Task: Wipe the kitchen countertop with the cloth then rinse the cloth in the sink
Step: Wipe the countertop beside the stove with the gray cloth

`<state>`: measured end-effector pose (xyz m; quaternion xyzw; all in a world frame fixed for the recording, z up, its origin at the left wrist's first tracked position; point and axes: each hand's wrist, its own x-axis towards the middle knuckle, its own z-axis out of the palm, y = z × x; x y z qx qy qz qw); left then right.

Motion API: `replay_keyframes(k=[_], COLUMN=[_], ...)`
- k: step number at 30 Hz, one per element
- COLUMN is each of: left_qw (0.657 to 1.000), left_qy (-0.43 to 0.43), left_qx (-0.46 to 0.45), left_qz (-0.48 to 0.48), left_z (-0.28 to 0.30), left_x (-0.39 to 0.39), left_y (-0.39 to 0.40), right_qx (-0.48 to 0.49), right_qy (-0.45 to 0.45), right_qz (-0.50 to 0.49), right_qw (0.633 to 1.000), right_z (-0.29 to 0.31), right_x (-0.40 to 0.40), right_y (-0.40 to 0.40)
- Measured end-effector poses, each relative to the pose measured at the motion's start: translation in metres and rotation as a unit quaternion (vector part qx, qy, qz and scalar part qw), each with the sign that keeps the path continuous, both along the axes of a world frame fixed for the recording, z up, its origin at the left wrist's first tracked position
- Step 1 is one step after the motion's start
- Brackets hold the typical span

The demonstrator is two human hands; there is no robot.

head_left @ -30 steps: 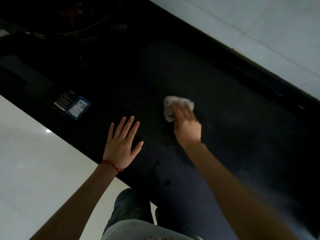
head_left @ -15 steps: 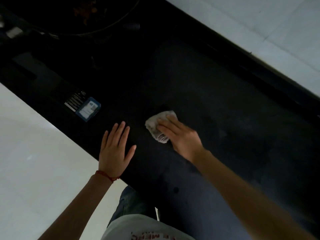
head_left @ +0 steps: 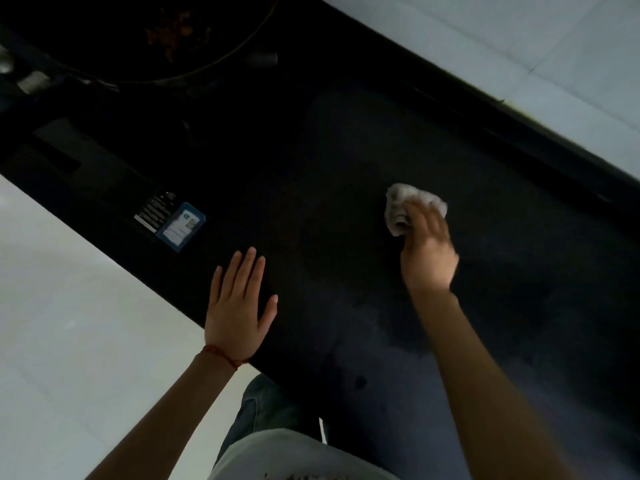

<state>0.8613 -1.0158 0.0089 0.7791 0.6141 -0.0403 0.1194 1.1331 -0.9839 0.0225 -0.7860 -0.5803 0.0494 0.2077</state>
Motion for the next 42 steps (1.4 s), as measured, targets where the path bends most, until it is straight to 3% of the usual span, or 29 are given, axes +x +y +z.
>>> replay_keyframes(k=[2,6,8,11,13,17,19,23,25,27,29,31,33,35,37,42], left_qw=[1.0,1.0,1.0,1.0,0.996,0.977,0.974,0.974,0.974,0.975,0.975,0.975,0.974,0.974,0.975,0.974], left_qy=[-0.005,0.001,-0.003,-0.019,-0.048,-0.065,-0.048,-0.035,-0.033,-0.034,-0.04,-0.04,-0.04,-0.035,-0.028,-0.012], left_qx=[-0.005,-0.007,-0.006,0.014,0.019,-0.019,-0.038,-0.046,-0.044,-0.035,-0.024,-0.026,-0.026,-0.031,-0.034,-0.052], left_qz=[0.004,0.001,0.002,-0.017,-0.076,-0.203,-0.218,-0.221,-0.218,-0.216,-0.217,-0.217,-0.22,-0.22,-0.218,-0.221], left_z=[0.0,-0.001,-0.001,0.005,0.008,0.006,0.003,0.004,0.005,0.005,0.005,0.004,0.004,0.003,0.005,0.01], left_x=[0.001,0.002,0.002,0.01,0.024,0.044,0.042,0.041,0.044,0.045,0.045,0.044,0.044,0.044,0.045,0.045], left_y=[0.0,0.0,0.0,-0.004,-0.014,-0.04,-0.044,-0.043,-0.044,-0.046,-0.046,-0.046,-0.045,-0.046,-0.047,-0.048], right_qx=[0.035,0.013,0.011,0.002,0.021,0.02,0.008,0.002,0.011,0.029,0.021,0.002,0.002,0.005,0.008,0.012], right_qy=[-0.013,-0.053,-0.057,-0.017,0.004,-0.043,-0.06,-0.03,-0.006,-0.019,-0.033,-0.053,-0.072,-0.036,-0.004,-0.033], right_qz=[0.006,0.19,0.105,-0.123,-0.157,0.064,0.103,-0.19,-0.236,-0.168,-0.039,0.041,-0.032,-0.194,-0.265,-0.069], right_qw=[0.999,0.98,0.993,0.992,0.987,0.997,0.993,0.981,0.972,0.985,0.998,0.998,0.997,0.98,0.964,0.997], right_z=[-0.001,-0.007,-0.007,-0.004,-0.003,-0.005,-0.004,-0.001,0.001,0.0,-0.005,-0.004,-0.004,-0.001,0.002,-0.005], right_x=[-0.033,-0.039,0.003,0.05,0.029,-0.034,-0.007,0.072,0.052,0.006,-0.024,-0.01,0.026,0.057,0.048,-0.019], right_y=[-0.016,-0.049,-0.055,-0.066,-0.069,-0.09,-0.105,-0.129,-0.128,-0.133,-0.148,-0.162,-0.174,-0.181,-0.179,-0.189])
